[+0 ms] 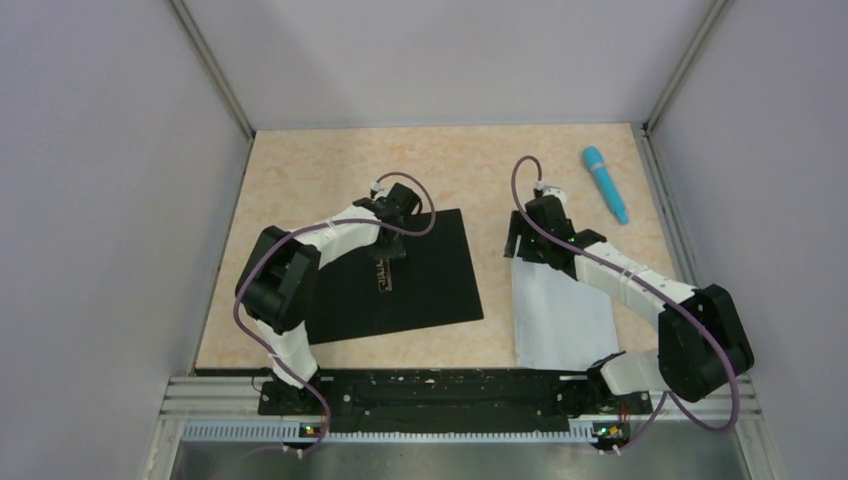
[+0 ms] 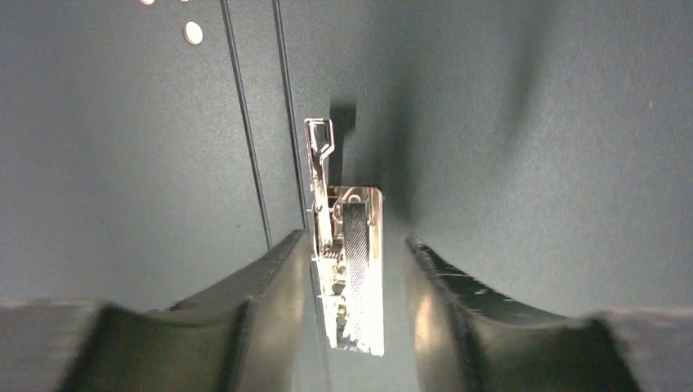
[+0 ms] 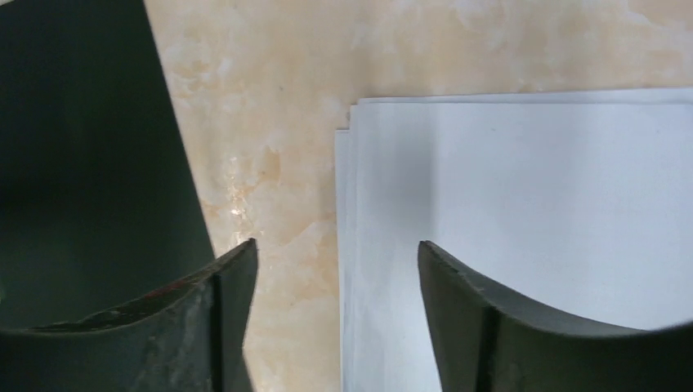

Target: Put the files into the folder

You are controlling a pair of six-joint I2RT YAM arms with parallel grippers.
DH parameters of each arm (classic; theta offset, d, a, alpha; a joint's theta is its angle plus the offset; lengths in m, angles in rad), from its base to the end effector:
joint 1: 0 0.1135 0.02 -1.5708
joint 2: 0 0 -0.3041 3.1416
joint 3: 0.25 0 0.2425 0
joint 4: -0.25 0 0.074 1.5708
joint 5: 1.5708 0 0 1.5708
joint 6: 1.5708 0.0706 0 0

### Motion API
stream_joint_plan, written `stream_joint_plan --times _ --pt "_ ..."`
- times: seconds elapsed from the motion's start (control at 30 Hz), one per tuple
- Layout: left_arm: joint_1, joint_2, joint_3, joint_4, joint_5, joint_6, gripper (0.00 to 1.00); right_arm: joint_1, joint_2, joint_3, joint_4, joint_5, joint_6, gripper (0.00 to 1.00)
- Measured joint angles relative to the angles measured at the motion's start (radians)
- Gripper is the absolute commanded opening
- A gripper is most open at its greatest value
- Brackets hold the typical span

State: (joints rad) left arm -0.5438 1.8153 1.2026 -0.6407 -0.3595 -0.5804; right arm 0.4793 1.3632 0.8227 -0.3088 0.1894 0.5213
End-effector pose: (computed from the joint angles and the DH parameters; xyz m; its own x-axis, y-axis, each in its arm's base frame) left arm 0.3244 -0.1671 0.1894 -0.8939 -0.0593 -0.4443 -0.1194 0.9869 0.1084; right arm 0.2584 0.1193 0.2340 -0.7483 0.1623 -0.6432 0.0347 0.9779 0.2064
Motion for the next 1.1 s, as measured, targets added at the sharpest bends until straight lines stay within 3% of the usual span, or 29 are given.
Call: stream_joint_plan --times 0.1,0.23,0.37,0.53,0.77,0.9,1.1 --pt "0.000 -0.019 0.007 -0.025 0.010 0.017 0.71 -0.032 -0.040 -0.021 -0.014 0.010 0.014 0.86" --pt "-0.004 -0.057 0.063 -0.074 0.023 0.029 0.80 -0.087 -0.125 -0.042 -0.043 0.029 0.040 0.89" --pt "-0.026 -0.114 0.156 -0.093 0.050 0.032 0.82 -0.197 -0.235 -0.078 -0.074 0.042 0.067 0.95" --pt "-0.098 -0.144 0.215 -0.015 0.193 0.001 0.84 -0.383 -0.317 -0.144 -0.101 0.034 0.086 0.99" --pt "-0.238 0.054 0.269 0.119 0.428 -0.088 0.86 -0.668 -0.320 -0.229 -0.098 -0.027 0.122 0.99" --pt "-0.291 0.177 0.275 0.162 0.530 -0.131 0.86 -0.766 -0.318 -0.280 -0.074 -0.072 0.143 0.99" --pt "-0.341 0.226 0.274 0.179 0.587 -0.167 0.87 -0.841 -0.281 -0.333 -0.043 -0.129 0.160 0.99"
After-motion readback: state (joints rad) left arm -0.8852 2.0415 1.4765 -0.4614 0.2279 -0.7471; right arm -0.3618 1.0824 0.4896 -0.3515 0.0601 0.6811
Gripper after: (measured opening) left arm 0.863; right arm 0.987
